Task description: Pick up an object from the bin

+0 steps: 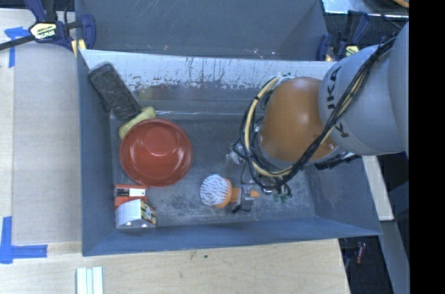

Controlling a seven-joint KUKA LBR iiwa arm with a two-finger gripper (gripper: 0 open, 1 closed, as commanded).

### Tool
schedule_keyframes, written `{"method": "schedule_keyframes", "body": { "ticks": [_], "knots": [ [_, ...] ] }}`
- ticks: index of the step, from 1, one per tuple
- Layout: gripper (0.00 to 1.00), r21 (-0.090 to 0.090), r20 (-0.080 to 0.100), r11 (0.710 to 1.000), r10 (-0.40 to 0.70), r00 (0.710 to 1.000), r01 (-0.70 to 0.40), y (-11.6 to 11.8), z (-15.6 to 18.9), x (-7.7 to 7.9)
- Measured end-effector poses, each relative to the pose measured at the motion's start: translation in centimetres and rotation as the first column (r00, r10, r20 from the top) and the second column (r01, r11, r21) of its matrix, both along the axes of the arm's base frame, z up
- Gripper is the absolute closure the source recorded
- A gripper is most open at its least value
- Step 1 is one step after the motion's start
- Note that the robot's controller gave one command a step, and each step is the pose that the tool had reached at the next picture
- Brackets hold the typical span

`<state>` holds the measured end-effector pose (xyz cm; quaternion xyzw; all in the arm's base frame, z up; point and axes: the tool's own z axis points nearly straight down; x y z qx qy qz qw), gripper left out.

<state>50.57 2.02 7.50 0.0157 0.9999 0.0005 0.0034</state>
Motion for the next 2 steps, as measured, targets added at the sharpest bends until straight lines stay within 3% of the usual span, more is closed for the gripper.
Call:
{"method": "schedule_keyframes", "body": {
  "ticks": [1, 2],
  "knots": [
    [0.00, -0.001, 0.010, 0.999, 0.041, 0.999, -0.041, 1.3, 7.7, -1.2],
    [0.00, -0.001, -0.003, 0.977, 0.215, 0.977, -0.215, 4.9, 2.5, -2.4]
  ]
}}
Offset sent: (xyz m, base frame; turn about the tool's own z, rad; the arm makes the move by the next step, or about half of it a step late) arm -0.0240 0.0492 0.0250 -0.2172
